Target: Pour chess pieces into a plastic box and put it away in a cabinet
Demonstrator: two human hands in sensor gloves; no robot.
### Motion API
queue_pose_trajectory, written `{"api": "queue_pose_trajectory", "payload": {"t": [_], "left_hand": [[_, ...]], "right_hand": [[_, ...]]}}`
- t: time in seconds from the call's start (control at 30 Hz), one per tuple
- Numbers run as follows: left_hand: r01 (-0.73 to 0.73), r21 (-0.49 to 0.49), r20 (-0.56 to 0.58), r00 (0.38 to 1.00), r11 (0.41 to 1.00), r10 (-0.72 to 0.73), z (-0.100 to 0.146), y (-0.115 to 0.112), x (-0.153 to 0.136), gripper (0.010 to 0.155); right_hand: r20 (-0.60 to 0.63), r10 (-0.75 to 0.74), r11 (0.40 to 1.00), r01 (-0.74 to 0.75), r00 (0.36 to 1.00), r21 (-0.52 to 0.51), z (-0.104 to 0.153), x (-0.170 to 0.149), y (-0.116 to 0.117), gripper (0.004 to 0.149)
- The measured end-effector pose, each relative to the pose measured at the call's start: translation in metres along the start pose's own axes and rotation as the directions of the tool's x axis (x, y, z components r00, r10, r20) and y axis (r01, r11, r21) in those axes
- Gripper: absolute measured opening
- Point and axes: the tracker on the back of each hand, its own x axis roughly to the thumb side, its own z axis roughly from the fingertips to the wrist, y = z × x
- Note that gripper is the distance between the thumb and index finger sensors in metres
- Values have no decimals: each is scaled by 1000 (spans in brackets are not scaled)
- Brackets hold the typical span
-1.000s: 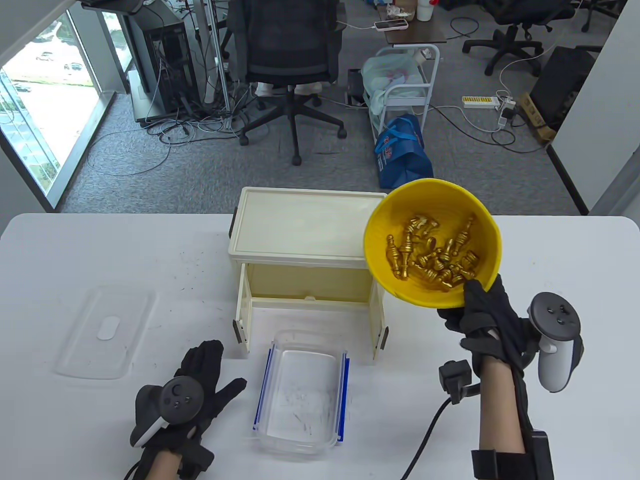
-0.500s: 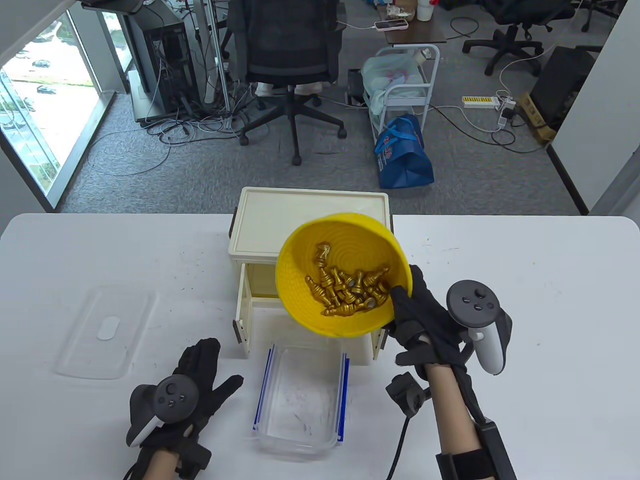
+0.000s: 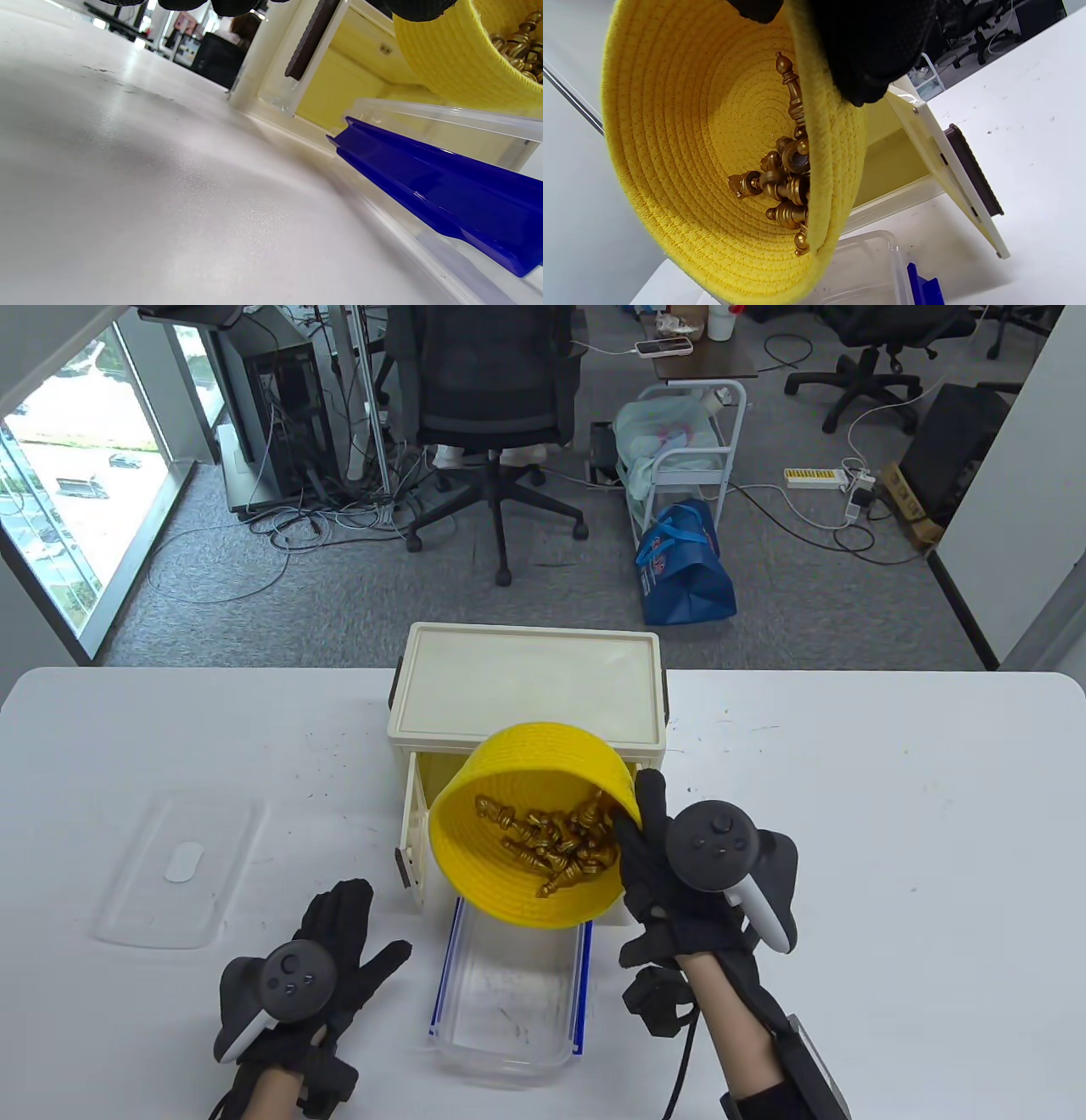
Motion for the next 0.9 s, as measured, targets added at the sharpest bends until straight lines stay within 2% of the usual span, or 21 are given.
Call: {"api": "queue_pose_trajectory", "payload": {"t": [0.17, 0.27, 0.37, 0.5, 0.63, 0.73, 0.9], "left_hand": [[1, -1, -1, 1000, 1000, -1, 0, 0, 0, 89], [2, -3, 1, 1000, 1000, -2, 0, 0, 0, 89], [2, -3, 2, 1000, 1000, -2, 0, -1, 0, 89], [0, -3, 2, 1000, 1000, 0, 0, -1, 0, 89], [-3, -3, 3, 1000, 1000, 3, 0, -1, -1, 89], [-4, -6, 4, 1000, 1000, 4, 0, -1, -1, 89], [-3, -8, 5, 1000, 1000, 3, 0, -2, -1, 89]], "right_hand": [[25, 167, 981, -164, 986, -104, 11, 14, 14, 59], [3, 283, 943, -278, 959, -185, 16, 22, 24, 58], [-9, 383, 901, -376, 924, -218, 20, 28, 38, 58], [-21, 467, 848, -455, 884, -272, 24, 33, 50, 58], [-10, 497, 819, -473, 867, -325, 28, 37, 55, 58], [4, 551, 767, -505, 834, -395, 35, 43, 61, 58], [-14, 692, 607, -593, 722, -529, 47, 52, 69, 59]]}}
